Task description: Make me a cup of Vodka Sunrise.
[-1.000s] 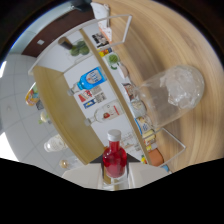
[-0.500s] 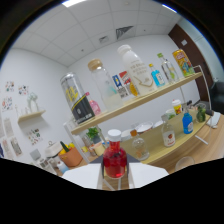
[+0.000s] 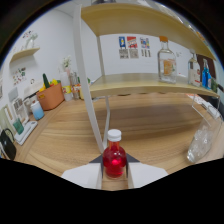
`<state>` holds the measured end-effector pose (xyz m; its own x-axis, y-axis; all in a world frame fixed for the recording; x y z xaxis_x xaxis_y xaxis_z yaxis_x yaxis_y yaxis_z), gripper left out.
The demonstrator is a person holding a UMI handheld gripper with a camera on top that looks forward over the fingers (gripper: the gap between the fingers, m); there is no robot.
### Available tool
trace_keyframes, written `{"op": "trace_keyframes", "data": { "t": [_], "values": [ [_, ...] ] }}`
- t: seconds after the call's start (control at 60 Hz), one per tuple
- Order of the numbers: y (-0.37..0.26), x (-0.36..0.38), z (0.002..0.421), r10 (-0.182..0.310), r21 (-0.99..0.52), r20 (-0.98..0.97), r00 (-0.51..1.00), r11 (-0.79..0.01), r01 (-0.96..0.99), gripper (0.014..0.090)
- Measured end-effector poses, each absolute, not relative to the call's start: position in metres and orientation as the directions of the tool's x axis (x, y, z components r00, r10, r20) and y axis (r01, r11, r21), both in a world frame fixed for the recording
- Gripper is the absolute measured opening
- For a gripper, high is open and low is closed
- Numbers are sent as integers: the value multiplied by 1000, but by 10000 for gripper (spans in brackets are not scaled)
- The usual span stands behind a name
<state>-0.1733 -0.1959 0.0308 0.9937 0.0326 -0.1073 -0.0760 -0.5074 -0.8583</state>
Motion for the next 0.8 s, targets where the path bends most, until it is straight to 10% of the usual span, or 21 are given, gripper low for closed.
{"op": "trace_keyframes", "data": {
  "t": [0.517, 0.617, 0.7, 0.8],
  "values": [
    [-214, -178, 13, 75, -819, -6, 997, -572, 38, 371],
    [-220, -184, 16, 113, -813, -31, 993, -581, 41, 530],
    [-227, -190, 33, 154, -821, -54, 987, -569, 44, 853],
    [-235, -182, 76, 162, -854, -66, 985, -520, 28, 850]
  ]
}}
